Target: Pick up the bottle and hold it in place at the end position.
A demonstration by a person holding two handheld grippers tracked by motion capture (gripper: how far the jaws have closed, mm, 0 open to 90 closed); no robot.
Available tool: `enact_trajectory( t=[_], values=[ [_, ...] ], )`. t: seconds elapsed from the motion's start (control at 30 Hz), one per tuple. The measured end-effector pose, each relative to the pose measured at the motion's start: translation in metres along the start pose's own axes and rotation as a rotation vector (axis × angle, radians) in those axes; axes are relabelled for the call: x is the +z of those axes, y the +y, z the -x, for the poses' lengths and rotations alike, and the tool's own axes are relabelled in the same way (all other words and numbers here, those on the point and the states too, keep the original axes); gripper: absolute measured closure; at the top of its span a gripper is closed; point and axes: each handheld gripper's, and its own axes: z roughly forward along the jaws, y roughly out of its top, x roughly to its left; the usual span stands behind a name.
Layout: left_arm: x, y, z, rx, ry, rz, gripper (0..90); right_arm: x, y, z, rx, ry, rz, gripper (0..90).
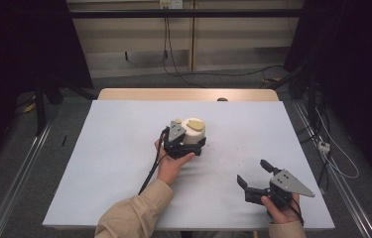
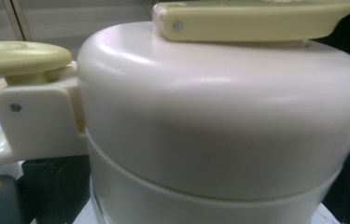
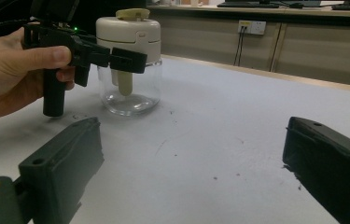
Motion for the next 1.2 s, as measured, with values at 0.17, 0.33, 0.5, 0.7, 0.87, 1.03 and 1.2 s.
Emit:
enact_trajectory(
  t=[0.17,0.33,0.5,0.7,0.87,1.03,1.2],
  values=[
    [-0.001,-0.001,0.000,0.009,-0.003,0.000,5.2,0.000,0.000,0.000,-0.002,-0.001,-0.005,3.7],
    [-0.004,-0.005,-0.001,-0.003,-0.007,0.008,5.2,0.001,0.001,-0.001,-0.004,0.001,-0.008,3.2],
    [-0.004,-0.005,-0.001,0.000,-0.006,0.006,5.1,0.006,0.001,-0.004,-0.006,0.009,-0.016,2.7],
    [-0.004,-0.005,-0.001,-0.005,-0.005,0.009,5.1,0.012,0.003,-0.005,-0.009,0.023,-0.025,2.6],
    [-0.004,-0.005,0.000,-0.007,-0.004,0.007,5.1,0.018,0.004,-0.006,-0.004,0.027,-0.033,2.5],
    [-0.004,-0.005,0.000,-0.007,-0.003,0.006,5.1,0.026,0.007,-0.007,-0.004,0.037,-0.047,2.5],
    [-0.004,-0.006,0.000,-0.006,-0.002,0.008,5.1,0.031,0.009,-0.009,-0.010,0.052,-0.061,2.1]
  ],
)
